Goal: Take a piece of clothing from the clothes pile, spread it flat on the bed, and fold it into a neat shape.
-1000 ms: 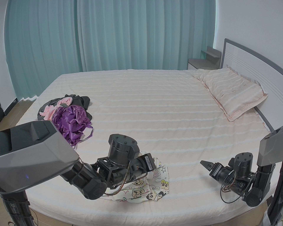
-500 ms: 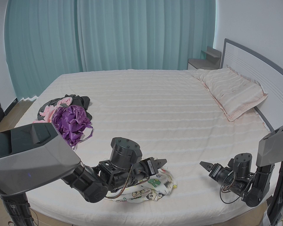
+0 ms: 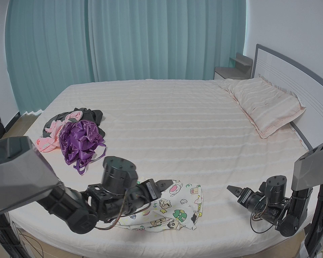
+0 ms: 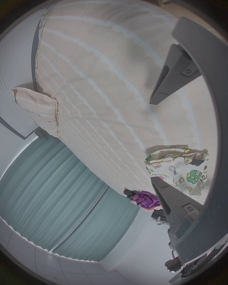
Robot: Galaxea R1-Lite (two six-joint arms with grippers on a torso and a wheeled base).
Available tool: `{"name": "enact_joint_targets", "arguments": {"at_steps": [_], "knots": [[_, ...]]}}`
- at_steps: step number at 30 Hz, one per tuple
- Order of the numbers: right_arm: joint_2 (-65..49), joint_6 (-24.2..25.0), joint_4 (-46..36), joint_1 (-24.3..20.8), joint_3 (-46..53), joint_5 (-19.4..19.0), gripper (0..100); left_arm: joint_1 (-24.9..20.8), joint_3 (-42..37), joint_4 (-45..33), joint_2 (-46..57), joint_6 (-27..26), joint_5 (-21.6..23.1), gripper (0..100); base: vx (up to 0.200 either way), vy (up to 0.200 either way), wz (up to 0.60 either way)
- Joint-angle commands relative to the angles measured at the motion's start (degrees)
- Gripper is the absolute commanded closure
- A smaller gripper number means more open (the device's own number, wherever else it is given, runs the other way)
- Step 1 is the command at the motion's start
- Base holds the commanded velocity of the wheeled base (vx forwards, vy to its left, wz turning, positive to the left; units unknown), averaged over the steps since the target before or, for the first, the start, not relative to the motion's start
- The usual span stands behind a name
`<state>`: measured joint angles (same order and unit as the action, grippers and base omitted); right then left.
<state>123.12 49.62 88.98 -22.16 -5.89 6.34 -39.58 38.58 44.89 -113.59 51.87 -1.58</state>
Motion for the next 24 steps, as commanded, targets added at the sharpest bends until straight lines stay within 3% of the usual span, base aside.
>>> {"name": "enact_joint_targets", "arguments": {"at_steps": [1,8,18,24], "knots": [[0.7,0.0,0.8,-0.7,0.0,-0.1,0,4.3,-8.8,-0.1,10.2,3.6,0.5,0,-0.200,0.000,0.00],[0.8,0.0,0.8,-0.8,0.1,-0.1,0,8.6,-16.3,0.1,14.2,7.5,6.7,0,-0.200,0.000,0.00],[3.5,0.1,0.8,-2.1,-0.2,-0.1,0,15.0,-18.2,0.6,14.8,10.0,16.1,0,0.000,0.000,0.00],[3.7,0.2,0.8,-2.7,-0.2,-0.1,0,15.5,-18.3,1.0,14.8,13.3,17.1,0,0.000,0.033,0.00]]}}
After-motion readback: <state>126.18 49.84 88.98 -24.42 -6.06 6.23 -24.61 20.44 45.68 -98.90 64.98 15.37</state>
